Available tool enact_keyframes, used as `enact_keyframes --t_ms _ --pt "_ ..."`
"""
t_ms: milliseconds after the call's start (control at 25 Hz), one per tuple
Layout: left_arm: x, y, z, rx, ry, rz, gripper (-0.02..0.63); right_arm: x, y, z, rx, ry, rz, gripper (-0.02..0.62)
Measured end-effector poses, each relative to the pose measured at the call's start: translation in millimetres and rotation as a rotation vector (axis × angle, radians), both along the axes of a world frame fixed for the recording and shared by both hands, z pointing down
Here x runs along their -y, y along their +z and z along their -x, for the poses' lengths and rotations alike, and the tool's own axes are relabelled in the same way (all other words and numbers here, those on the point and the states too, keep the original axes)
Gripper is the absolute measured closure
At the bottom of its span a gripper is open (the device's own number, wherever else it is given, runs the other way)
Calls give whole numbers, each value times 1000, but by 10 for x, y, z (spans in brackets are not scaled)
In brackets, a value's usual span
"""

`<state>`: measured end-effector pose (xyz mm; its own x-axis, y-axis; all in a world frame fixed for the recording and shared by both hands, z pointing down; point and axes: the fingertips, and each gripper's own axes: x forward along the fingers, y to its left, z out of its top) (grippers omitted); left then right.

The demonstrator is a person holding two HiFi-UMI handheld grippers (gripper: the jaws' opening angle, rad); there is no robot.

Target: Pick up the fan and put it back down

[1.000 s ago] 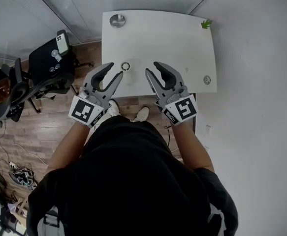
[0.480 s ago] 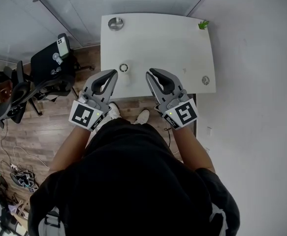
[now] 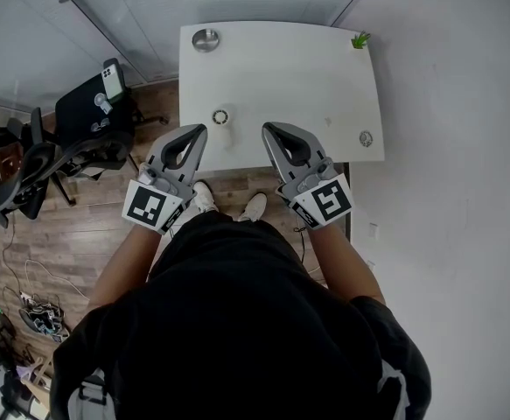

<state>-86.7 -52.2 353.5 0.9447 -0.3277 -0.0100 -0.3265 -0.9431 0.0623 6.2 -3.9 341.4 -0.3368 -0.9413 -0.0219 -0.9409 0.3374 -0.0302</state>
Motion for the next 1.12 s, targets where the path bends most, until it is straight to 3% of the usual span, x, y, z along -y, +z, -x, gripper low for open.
enact_keyframes --t_ms 760,1120 --pt "-92 -39 27 -11 -4 -9 595 -93 41 34 7 24 7 594" --pt "-133 86 64 39 -11 8 595 -125 52 70 7 18 4 594"
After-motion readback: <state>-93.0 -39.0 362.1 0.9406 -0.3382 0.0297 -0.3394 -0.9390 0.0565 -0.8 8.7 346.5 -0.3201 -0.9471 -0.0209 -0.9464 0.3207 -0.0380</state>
